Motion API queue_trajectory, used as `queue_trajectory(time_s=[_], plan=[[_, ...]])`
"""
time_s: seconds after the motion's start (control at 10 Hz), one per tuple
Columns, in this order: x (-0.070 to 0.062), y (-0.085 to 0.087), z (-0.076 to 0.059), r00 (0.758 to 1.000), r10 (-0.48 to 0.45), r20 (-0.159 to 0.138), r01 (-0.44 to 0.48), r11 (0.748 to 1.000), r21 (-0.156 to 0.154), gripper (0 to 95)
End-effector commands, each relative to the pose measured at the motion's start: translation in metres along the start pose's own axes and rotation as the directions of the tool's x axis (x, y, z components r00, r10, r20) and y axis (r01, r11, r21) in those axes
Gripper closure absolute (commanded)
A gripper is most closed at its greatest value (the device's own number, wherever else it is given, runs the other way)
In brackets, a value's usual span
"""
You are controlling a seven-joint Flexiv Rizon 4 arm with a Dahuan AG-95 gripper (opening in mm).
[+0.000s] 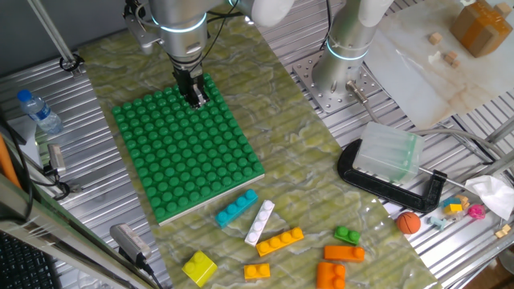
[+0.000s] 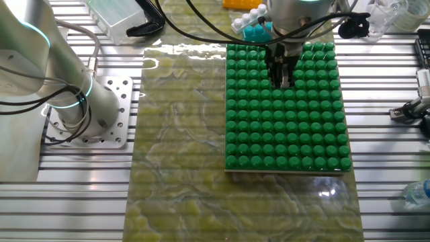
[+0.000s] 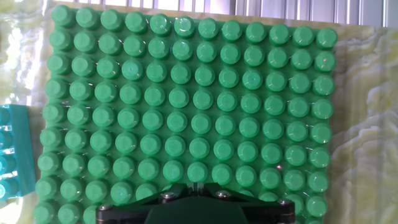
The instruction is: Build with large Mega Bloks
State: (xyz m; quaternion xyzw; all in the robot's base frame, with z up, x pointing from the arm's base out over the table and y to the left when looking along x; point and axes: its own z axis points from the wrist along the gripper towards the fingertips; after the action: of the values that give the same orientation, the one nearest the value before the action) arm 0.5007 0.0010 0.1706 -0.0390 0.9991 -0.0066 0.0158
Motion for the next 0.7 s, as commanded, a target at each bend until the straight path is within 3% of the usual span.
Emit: queue_trajectory(time_s=[0.1, 0.7], plan=[[0.0005, 0.0000, -0.0002, 1.000, -0.002, 0.000, 0.002, 1.000, 0.000, 95.0], [0.0005, 0.0000, -0.0002, 1.000, -0.008, -0.002, 0.008, 1.000, 0.000, 95.0]])
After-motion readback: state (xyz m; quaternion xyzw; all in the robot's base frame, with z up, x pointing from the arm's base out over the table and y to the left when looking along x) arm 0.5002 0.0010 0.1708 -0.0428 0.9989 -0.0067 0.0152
